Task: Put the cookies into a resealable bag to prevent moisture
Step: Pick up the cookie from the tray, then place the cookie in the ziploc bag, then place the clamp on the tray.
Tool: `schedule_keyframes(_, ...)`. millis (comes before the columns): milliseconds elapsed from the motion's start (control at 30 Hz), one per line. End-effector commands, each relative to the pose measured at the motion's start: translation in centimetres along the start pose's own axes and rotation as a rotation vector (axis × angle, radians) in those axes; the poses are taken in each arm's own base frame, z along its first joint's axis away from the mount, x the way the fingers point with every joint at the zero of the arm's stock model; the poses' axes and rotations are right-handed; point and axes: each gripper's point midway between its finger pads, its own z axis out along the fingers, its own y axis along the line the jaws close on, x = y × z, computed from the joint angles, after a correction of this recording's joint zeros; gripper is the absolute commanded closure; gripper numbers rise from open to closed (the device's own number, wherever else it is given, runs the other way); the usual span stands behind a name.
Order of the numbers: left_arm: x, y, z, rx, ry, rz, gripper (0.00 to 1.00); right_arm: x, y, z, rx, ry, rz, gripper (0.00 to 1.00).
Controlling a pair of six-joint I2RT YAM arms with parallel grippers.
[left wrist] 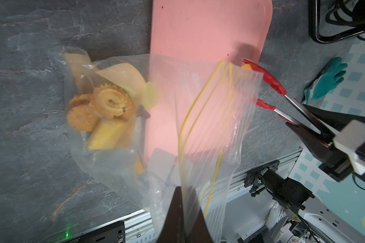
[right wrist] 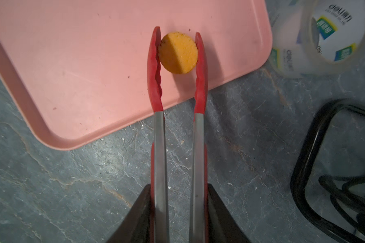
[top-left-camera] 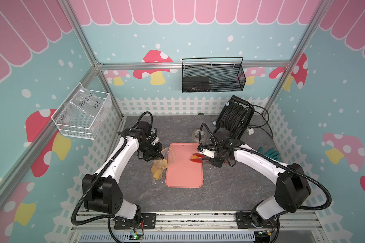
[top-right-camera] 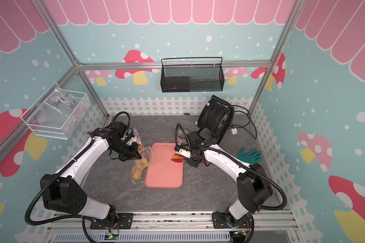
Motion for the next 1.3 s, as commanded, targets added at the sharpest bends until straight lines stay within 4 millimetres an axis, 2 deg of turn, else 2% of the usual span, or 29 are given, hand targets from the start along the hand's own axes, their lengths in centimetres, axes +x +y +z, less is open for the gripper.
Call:
schedule_keyframes(0,0.0,0.0,-0.3,0.005,-0.007,0.014,1.0,-5.7,0.9,-4.9,-0.063,-0.258,0.014,0.63)
schedule_keyframes(167,-0.2,-0.1,-0.3,0.005,-0.009,0.01,1.0,-11.7,3.9,-9.8,-0.191,-0.55,-0.015,0.64)
schedule_keyframes(233,-0.2,-0.2,-0.4,0.007,-0.011,0.009,1.0,-13.0,4.9,-10.0,-0.228,-0.603,-0.025,0.64)
schedule_keyframes(267,-0.3,-0.3,-0.4,0.012,-0.011,0.007,1.0,-13.3,5.3,-9.4,-0.23,-0.593,-0.038,0.64)
schedule_keyframes(400,-0.3,-0.4,-0.7,0.019,-0.018,-0.003,1.0,-12.9,6.4,-5.1,-0.227,-0.456,-0.075,0.63)
schedule_keyframes(467,-0.3,-0.4,-0.8,0.021,-0.023,-0.005,1.0,-12.9,6.1,-4.4,-0.216,-0.433,-0.079,0.61)
schedule_keyframes(567,-0.1,-0.2,-0.9,0.018,-0.025,-0.009,1.0,-13.3,5.9,-4.8,-0.205,-0.446,-0.088,0.54)
schedule_keyframes(733,0.2,0.1,-0.6,0.019,-0.015,-0.015,1.0,-13.9,5.6,-7.3,-0.171,-0.526,-0.09,0.43)
schedule_keyframes(867,0.1,0.0,-0.8,0.018,-0.023,-0.016,1.0,-12.1,4.1,-8.6,-0.119,-0.535,-0.046,0.43)
schedule_keyframes(967,0.3,-0.2,-1.0,0.031,-0.024,-0.014,1.0,-9.0,2.4,-8.1,-0.052,-0.489,0.007,0.44)
schedule_keyframes(1033,0.5,-0.5,-1.4,0.032,-0.033,0.022,1.0,-6.2,2.0,-6.0,0.007,-0.398,0.004,0.44)
schedule_keyframes(1133,0.8,-0.1,-2.1,-0.004,-0.047,0.058,1.0,-2.4,3.1,-1.7,0.007,-0.277,-0.025,0.44)
schedule_keyframes(1200,1.0,0.0,-2.4,-0.017,-0.048,0.083,1.0,-1.7,3.9,0.0,0.015,-0.285,-0.051,0.43)
schedule_keyframes(1267,1.1,-0.1,-3.0,-0.022,-0.064,0.117,1.0,-2.0,4.1,1.1,0.032,-0.323,-0.061,0.41)
